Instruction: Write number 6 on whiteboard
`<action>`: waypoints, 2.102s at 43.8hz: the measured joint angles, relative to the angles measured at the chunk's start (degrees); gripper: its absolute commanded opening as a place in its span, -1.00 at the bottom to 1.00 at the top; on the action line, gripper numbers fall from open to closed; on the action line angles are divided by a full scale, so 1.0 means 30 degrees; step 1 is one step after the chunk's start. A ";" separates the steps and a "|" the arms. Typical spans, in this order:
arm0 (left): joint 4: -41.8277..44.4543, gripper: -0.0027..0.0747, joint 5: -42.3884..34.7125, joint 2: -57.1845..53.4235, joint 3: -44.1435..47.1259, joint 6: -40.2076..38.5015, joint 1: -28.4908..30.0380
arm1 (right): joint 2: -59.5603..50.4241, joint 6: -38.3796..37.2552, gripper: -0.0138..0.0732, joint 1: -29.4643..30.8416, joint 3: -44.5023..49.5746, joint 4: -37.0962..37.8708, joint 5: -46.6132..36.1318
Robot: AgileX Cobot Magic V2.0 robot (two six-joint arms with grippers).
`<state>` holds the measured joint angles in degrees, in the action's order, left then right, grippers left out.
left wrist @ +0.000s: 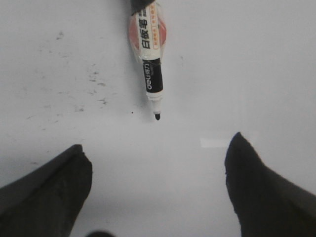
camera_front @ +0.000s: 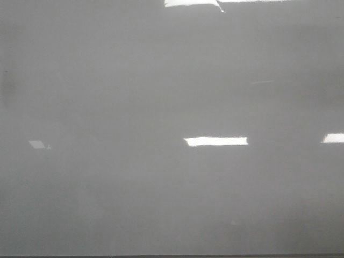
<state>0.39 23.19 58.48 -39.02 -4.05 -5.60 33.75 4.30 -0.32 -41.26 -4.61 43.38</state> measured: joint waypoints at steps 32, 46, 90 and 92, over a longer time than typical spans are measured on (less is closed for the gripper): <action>-0.0130 0.48 -0.8704 0.6660 -0.0115 -0.0052 0.0408 | 0.0000 0.0000 0.73 0.0000 0.0000 0.0000 0.0044; -0.0130 0.48 -1.0380 0.7922 -0.0159 -0.0052 0.0408 | 0.0000 0.0000 0.73 0.0000 0.0000 0.0000 0.0044; 0.0714 -0.98 -0.8606 0.5970 -0.0159 -0.0085 -0.0481 | 0.0000 -0.0038 0.73 0.0000 0.0000 0.0000 0.0188; 0.1181 -0.98 -0.7934 0.5266 -0.0306 -0.0085 -0.0774 | 0.0000 -0.0145 0.73 0.0000 0.0000 0.0000 0.0188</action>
<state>3.93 -0.61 74.27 -39.94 -4.31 -7.92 33.75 3.86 -0.32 -41.26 -4.61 43.94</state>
